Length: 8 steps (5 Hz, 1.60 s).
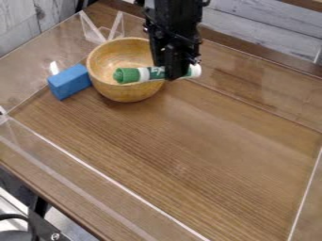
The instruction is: Remove the green marker from inside the brown bowl and put it on the table
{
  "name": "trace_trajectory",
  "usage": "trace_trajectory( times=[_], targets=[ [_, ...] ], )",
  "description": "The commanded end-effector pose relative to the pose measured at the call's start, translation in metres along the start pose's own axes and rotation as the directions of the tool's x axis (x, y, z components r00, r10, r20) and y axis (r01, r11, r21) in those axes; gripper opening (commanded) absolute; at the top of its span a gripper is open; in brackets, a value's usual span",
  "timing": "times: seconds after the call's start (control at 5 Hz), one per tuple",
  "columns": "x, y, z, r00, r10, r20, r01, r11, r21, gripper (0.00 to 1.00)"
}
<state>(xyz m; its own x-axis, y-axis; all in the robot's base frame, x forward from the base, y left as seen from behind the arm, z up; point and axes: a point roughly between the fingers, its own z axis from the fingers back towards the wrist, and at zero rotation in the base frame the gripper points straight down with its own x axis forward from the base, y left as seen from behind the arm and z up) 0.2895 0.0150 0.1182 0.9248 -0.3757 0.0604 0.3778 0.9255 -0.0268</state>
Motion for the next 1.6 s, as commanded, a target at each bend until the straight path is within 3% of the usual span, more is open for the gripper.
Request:
trace_trajectory(
  times=[0.0,1.4],
  targets=[
    [0.002,0.003,0.021,0.997,0.014,0.073,-0.017,0.999,0.038,0.00],
    [-0.003,0.020,0.016,0.975,0.182,0.125,-0.190,0.980,0.061,0.00]
  ],
)
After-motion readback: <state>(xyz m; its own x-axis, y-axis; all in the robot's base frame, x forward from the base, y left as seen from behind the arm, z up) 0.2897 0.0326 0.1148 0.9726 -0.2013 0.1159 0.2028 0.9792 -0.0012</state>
